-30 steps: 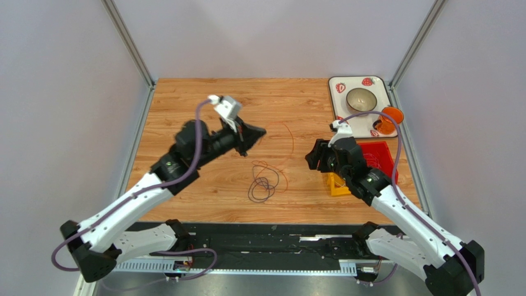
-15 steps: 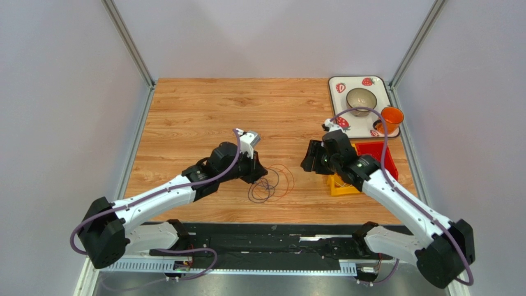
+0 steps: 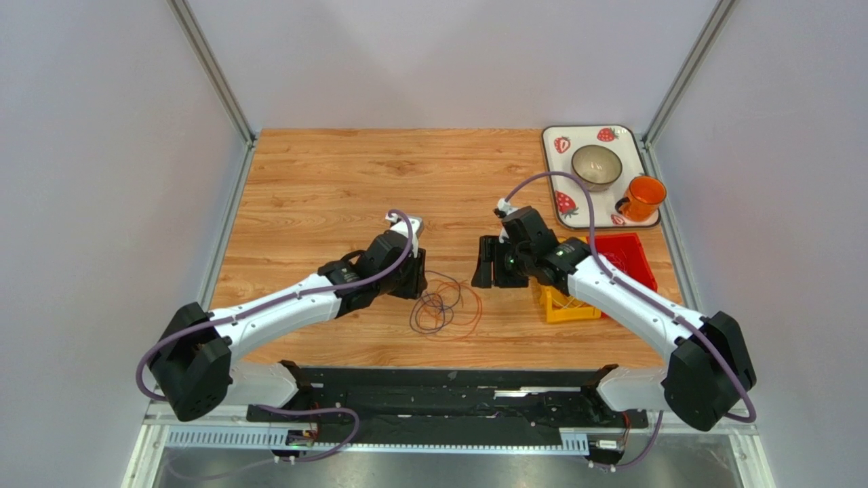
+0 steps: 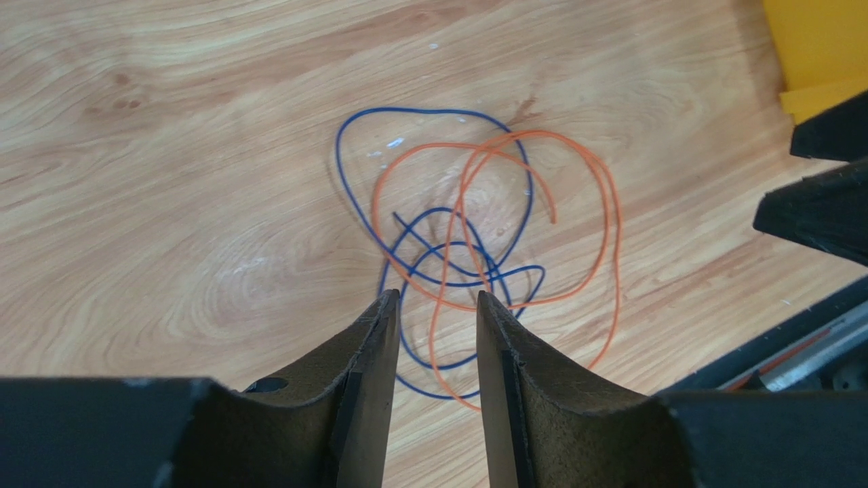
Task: Untangle the cables
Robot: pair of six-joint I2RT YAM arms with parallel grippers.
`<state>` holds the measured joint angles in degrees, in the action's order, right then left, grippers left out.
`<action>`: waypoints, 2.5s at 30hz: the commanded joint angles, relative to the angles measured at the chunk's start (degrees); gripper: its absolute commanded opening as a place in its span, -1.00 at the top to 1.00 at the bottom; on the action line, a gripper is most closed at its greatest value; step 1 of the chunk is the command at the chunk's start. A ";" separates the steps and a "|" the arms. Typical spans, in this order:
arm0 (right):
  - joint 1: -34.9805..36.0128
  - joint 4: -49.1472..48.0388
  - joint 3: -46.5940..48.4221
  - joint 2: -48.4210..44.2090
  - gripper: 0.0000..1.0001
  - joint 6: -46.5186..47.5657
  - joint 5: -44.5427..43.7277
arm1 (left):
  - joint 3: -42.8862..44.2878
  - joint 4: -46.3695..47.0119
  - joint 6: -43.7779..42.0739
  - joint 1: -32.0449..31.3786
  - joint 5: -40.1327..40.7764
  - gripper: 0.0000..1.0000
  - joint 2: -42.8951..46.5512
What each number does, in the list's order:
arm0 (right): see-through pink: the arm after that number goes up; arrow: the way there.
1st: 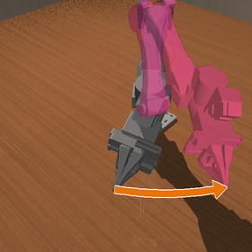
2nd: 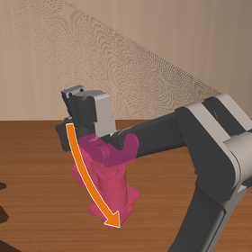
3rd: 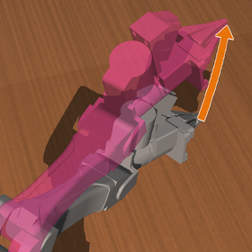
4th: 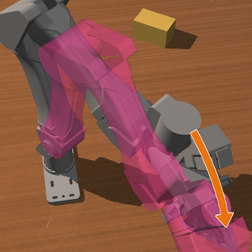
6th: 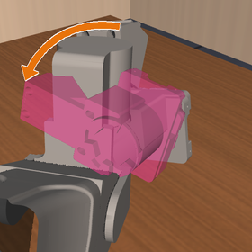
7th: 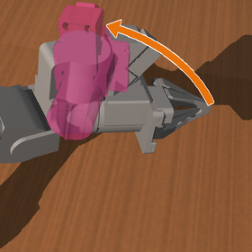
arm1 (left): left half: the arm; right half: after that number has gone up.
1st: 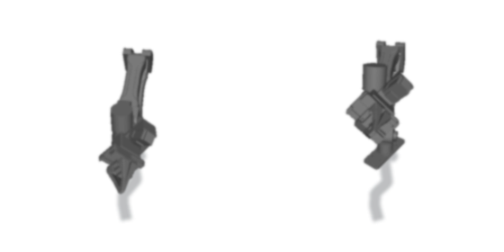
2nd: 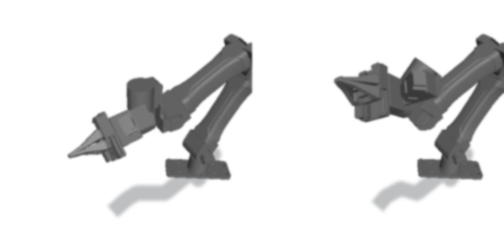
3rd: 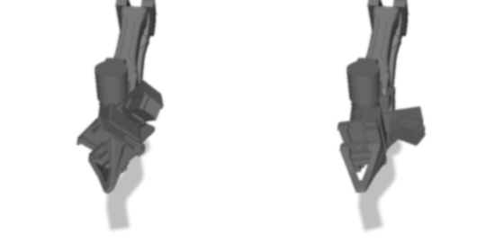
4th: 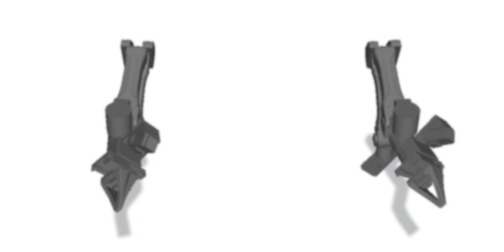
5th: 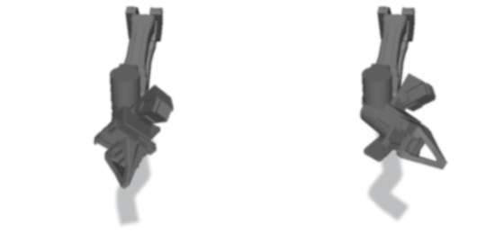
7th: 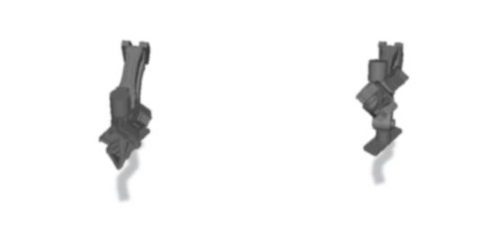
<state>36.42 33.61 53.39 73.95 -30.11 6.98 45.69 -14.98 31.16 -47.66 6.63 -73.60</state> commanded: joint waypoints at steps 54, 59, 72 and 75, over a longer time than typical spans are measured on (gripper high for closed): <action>9.80 10.51 28.35 41.97 -0.16 -39.68 -20.87 | -26.18 18.59 11.12 -0.24 10.86 0.53 14.19; 10.68 12.71 29.40 42.50 -0.10 -39.94 -25.08 | -26.00 18.67 11.12 -0.24 10.77 0.53 13.75; 11.12 18.43 34.94 51.11 0.80 -35.99 -29.83 | -25.74 18.50 11.12 -0.24 10.86 0.54 13.22; 11.65 18.16 35.12 51.81 1.00 -35.64 -30.45 | -25.57 18.50 11.12 -0.24 10.94 0.55 13.05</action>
<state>47.75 51.94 89.78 120.27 -66.22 -19.75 19.53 1.56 41.95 -47.66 17.06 -60.14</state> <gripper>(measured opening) 0.044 0.228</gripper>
